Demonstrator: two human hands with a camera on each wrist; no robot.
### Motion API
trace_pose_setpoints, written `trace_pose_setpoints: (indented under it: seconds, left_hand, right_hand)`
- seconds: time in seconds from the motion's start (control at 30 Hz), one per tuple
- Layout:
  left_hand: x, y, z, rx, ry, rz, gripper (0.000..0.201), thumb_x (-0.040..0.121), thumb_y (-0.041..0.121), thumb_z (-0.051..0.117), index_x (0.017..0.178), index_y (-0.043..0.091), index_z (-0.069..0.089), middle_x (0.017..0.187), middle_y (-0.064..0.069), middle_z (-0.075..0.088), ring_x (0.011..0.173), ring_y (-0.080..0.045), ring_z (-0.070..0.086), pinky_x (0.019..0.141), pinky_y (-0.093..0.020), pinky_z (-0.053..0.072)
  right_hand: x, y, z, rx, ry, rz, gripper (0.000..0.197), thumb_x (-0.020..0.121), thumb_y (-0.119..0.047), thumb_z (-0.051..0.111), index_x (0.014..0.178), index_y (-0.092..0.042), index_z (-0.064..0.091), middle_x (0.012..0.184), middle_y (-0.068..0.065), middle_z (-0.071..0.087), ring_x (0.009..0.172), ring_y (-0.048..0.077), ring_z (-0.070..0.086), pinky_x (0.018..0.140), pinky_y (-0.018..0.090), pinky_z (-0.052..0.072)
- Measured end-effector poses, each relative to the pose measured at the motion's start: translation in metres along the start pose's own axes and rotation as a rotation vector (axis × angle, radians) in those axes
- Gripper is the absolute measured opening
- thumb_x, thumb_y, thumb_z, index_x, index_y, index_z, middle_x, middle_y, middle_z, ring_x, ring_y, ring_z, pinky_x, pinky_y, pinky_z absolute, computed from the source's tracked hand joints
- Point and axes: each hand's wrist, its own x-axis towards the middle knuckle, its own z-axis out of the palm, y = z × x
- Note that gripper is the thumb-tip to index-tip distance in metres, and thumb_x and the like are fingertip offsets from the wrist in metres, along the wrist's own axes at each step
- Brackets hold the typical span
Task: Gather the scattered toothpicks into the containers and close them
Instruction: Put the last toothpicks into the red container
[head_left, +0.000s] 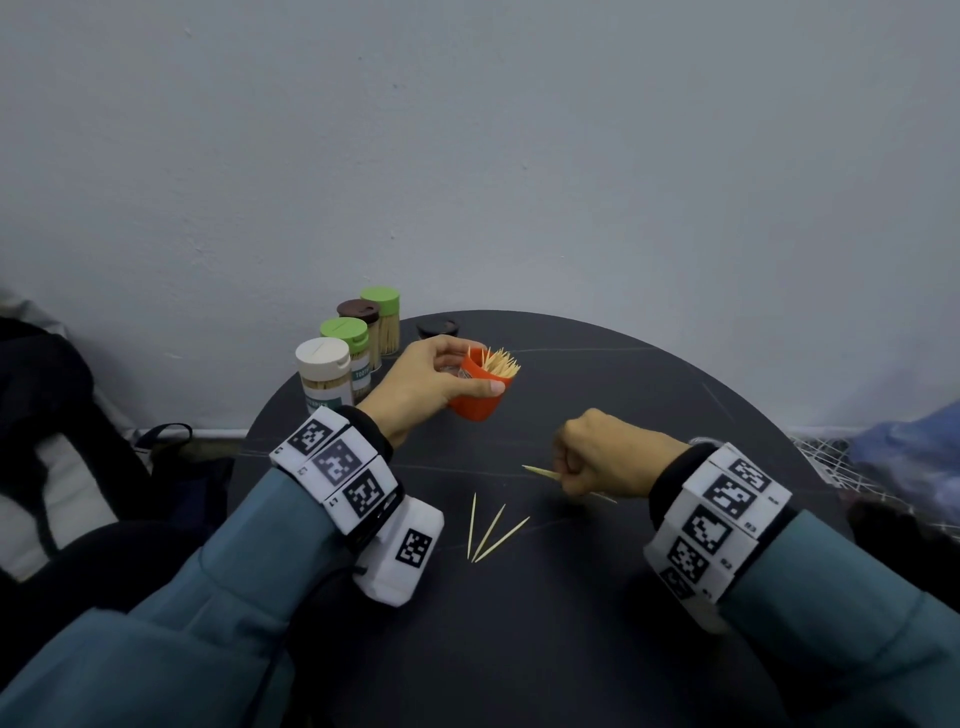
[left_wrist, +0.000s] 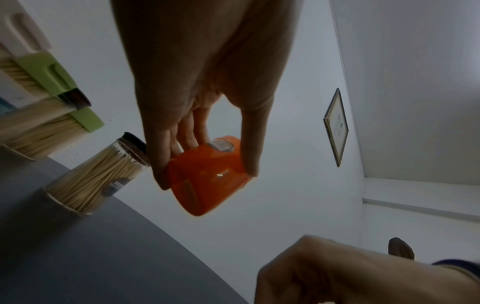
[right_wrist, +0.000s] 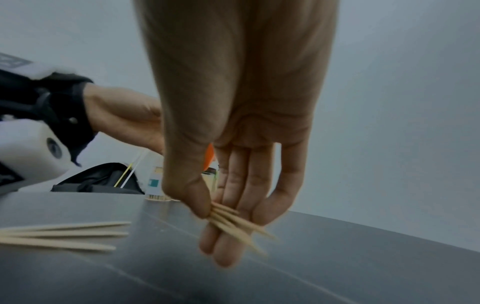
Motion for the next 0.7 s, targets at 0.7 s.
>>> trace_pose_setpoints:
  seconds: [0.7]
  left_hand:
    - [-0.001, 0.002, -0.001, -0.03, -0.005, 0.003, 0.054, 0.076, 0.013, 0.077, 0.125, 0.015, 0.055, 0.113, 0.002, 0.06, 0.101, -0.008, 0.055, 0.081, -0.021, 0.046]
  right_hand:
    - [0.029, -0.018, -0.056, 1.102, 0.878, -0.063, 0.004, 0.087, -0.017, 0.063, 0.088, -0.014, 0.062, 0.086, 0.0, 0.073, 0.089, 0.005, 0.067, 0.085, 0.014, 0.045]
